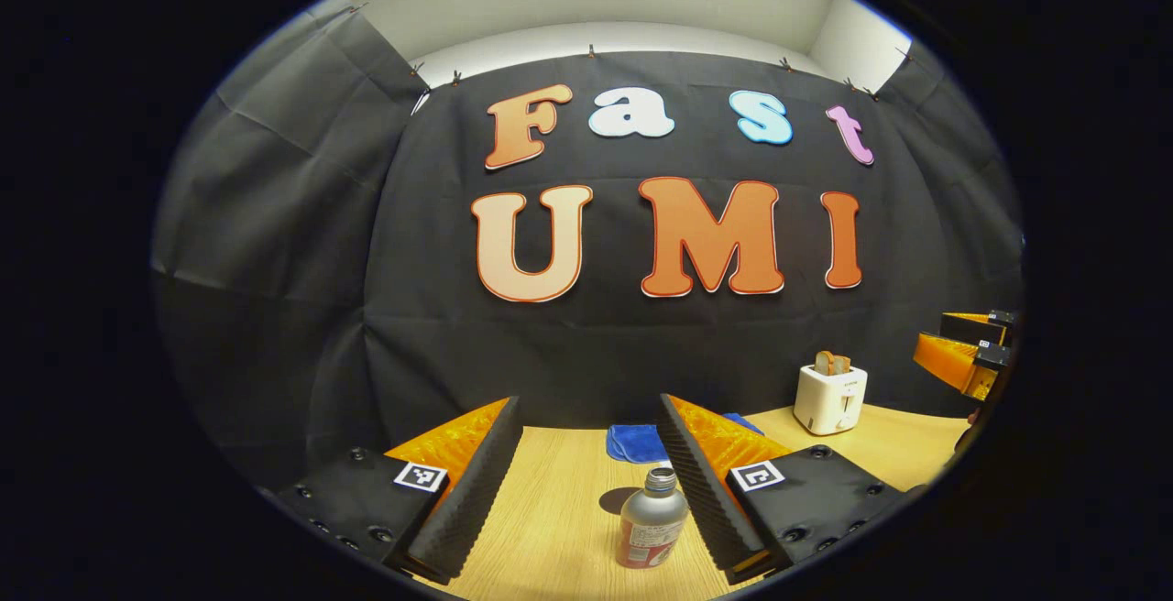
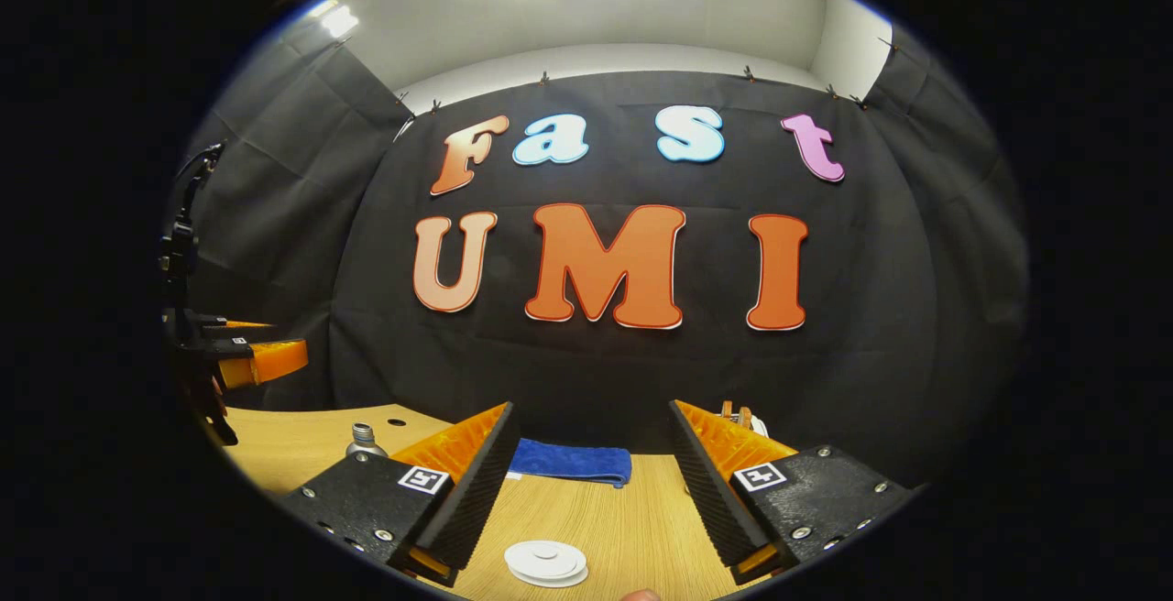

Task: Open the teacup lid with one hand, grasp the water bottle and pour water into the teacup with the other hand; after pouring, place the water bottle on the coaster and then close the teacup lid.

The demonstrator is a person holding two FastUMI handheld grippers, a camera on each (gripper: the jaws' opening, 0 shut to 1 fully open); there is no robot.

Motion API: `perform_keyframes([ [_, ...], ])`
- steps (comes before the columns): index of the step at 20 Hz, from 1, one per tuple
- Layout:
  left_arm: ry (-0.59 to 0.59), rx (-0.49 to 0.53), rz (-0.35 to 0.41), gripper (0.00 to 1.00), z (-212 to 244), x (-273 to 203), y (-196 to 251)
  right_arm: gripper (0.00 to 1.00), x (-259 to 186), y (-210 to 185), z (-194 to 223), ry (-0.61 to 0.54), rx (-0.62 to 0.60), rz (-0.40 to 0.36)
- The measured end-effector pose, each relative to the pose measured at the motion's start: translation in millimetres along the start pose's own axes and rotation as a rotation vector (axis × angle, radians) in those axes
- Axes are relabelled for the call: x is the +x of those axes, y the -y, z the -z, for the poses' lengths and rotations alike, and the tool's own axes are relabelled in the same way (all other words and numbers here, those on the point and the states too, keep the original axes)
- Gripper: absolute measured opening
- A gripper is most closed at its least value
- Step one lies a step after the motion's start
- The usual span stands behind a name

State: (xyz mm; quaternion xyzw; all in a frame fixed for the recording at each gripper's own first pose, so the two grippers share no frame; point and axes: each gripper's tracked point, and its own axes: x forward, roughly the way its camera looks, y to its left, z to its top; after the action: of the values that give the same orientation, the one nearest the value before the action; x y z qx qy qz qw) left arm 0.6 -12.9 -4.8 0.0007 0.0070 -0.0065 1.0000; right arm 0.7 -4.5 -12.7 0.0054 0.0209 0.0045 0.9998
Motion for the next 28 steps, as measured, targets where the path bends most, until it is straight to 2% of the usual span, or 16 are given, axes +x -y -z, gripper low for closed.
perform_keyframes([
  [5, 0.006, 0.003, 0.008, 0.95, -2.8, -3.2, 5.1, 0.97, -0.5, 6.4, 5.6, -0.008, 0.005, 0.011],
  [12, -0.002, 0.013, 0.034, 0.96, 7.0, -7.6, 18.4, 0.97, 1.5, 14.2, 41.9, -0.088, 0.017, 0.019],
  [19, -0.004, 0.011, 0.038, 0.95, 10.1, -9.8, 22.3, 0.97, 12.5, -11.3, 86.2, -0.161, 0.021, -0.053],
  [28, -0.006, 0.025, 0.013, 0.95, 14.6, -9.6, 12.3, 0.96, 24.1, -43.4, 164.4, -0.344, -0.009, -0.135],
])
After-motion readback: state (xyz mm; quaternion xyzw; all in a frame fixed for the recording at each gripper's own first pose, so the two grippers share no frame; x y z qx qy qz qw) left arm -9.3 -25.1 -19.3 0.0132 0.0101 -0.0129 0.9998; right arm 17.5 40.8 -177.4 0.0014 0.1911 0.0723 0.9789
